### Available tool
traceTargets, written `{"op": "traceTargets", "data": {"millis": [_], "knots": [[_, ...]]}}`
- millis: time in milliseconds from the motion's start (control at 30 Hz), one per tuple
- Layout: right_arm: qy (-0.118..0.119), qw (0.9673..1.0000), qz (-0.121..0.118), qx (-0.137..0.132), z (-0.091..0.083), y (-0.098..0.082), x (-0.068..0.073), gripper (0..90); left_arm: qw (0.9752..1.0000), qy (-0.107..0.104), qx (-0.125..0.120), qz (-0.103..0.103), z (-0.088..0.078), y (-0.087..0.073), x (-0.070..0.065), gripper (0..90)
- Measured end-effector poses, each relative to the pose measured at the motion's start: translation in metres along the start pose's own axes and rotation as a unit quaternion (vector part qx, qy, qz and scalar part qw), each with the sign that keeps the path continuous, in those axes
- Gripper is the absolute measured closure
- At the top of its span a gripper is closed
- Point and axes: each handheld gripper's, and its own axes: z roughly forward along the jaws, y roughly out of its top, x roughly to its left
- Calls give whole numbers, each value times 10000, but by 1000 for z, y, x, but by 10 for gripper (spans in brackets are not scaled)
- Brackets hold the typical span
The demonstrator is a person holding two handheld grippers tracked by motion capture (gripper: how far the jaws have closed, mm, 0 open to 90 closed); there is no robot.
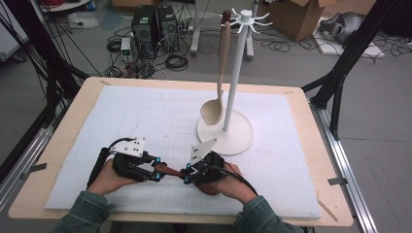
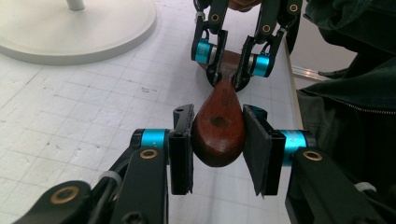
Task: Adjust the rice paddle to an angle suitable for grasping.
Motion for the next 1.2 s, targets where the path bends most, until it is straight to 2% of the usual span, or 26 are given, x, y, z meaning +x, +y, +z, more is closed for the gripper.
{"op": "traceTargets", "data": {"millis": [133, 300, 400, 500, 667, 900, 967, 1067, 1133, 1200], "knots": [[149, 9999, 72, -28, 1, -1, -3, 749, 10000, -57, -1, 7, 1, 1, -1, 654], [332, 9993, 159, 91, 6, -2, -7, 741, 9999, -92, 9, 59, 2, 5, -1, 659], [289, 9995, 87, 67, 6, -2, -7, 766, 10000, -63, -16, 34, 1, 7, -1, 658], [113, 9999, 94, 52, 6, 0, -3, 777, 10000, 50, -64, -50, -1, 8, 0, 633], [-182, 9997, 102, -118, 7, 5, 1, 780, 9996, 167, -170, -167, -8, 14, 1, 567], [-632, 9971, 110, -401, 10, 14, 8, 780, 9983, 307, -289, -399, -14, 19, 4, 543], [-706, 9965, 88, -430, 11, 16, 9, 781, 9980, 318, -310, -442, -14, 21, 4, 547], [-744, 9962, 83, -439, 14, 18, 12, 779, 9982, 247, -327, -441, -15, 23, 5, 604], [-735, 9961, 110, -472, 13, 17, 11, 778, 9983, 210, -320, -429, -15, 25, 4, 628], [-626, 9968, 120, -490, 12, 16, 9, 771, 9987, 134, -294, -389, -14, 26, 4, 637]]}}
